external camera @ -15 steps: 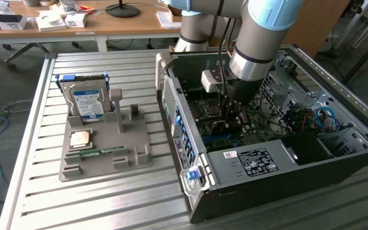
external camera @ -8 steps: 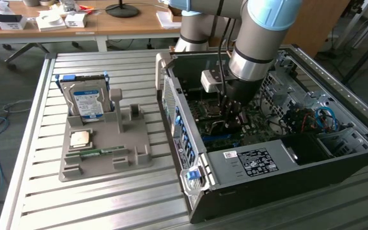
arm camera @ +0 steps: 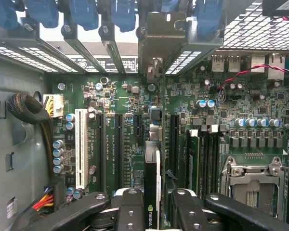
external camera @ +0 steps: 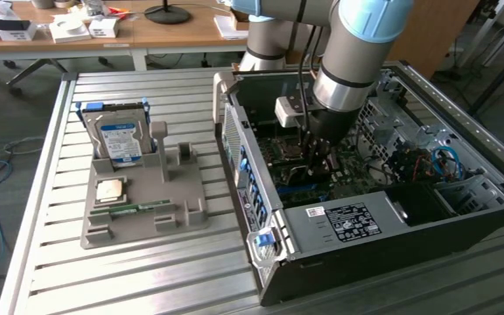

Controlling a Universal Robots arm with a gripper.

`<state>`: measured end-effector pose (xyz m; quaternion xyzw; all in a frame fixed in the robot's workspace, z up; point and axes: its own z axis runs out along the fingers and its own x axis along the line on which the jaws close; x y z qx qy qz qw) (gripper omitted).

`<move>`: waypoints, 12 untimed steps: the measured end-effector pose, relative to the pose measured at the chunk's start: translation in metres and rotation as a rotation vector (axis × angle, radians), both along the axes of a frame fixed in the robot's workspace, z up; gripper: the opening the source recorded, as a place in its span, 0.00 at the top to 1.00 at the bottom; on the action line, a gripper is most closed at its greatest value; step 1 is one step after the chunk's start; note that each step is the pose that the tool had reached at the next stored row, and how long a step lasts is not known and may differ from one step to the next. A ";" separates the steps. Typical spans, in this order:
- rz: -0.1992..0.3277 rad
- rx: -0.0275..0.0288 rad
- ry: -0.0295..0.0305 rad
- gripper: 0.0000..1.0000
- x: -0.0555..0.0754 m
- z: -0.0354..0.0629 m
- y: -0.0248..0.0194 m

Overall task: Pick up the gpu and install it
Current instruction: 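Insert the gpu into the slot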

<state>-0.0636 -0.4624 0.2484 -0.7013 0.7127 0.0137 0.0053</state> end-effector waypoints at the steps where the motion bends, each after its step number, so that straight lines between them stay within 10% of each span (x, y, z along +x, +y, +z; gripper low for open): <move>1: 0.000 0.0000 0.0000 0.73 0.000 0.0000 0.0000; 12: 0.000 0.0004 -0.0002 0.73 0.000 -0.0014 0.0001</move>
